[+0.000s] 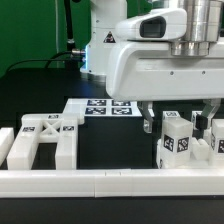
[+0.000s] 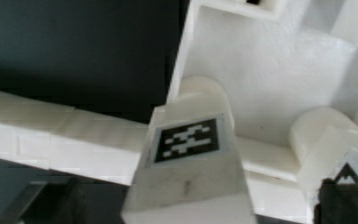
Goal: Assemble chair
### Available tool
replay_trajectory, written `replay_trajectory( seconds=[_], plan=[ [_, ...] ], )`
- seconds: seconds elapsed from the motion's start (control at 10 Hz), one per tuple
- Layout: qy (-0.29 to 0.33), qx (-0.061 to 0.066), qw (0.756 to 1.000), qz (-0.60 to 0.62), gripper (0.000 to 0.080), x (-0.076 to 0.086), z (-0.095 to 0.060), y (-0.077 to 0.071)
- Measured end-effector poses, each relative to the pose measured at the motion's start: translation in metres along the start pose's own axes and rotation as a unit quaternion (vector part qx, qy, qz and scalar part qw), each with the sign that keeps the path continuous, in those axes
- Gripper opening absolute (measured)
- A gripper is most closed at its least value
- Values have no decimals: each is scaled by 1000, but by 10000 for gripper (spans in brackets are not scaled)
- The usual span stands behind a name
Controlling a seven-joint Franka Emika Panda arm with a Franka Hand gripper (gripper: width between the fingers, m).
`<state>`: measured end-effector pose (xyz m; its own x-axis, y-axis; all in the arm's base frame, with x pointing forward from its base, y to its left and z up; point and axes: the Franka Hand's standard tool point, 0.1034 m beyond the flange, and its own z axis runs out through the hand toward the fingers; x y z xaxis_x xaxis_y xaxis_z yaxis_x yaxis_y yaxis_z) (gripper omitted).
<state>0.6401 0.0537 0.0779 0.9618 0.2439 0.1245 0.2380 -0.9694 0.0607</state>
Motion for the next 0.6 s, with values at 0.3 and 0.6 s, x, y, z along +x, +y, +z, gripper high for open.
replay_trajectory(
  seconds=[0.3,0.6],
  plan=[
    [-2,-5,997,-77,386,0,0,2],
    [-1,-4,998,-62,288,0,0,2]
  ],
)
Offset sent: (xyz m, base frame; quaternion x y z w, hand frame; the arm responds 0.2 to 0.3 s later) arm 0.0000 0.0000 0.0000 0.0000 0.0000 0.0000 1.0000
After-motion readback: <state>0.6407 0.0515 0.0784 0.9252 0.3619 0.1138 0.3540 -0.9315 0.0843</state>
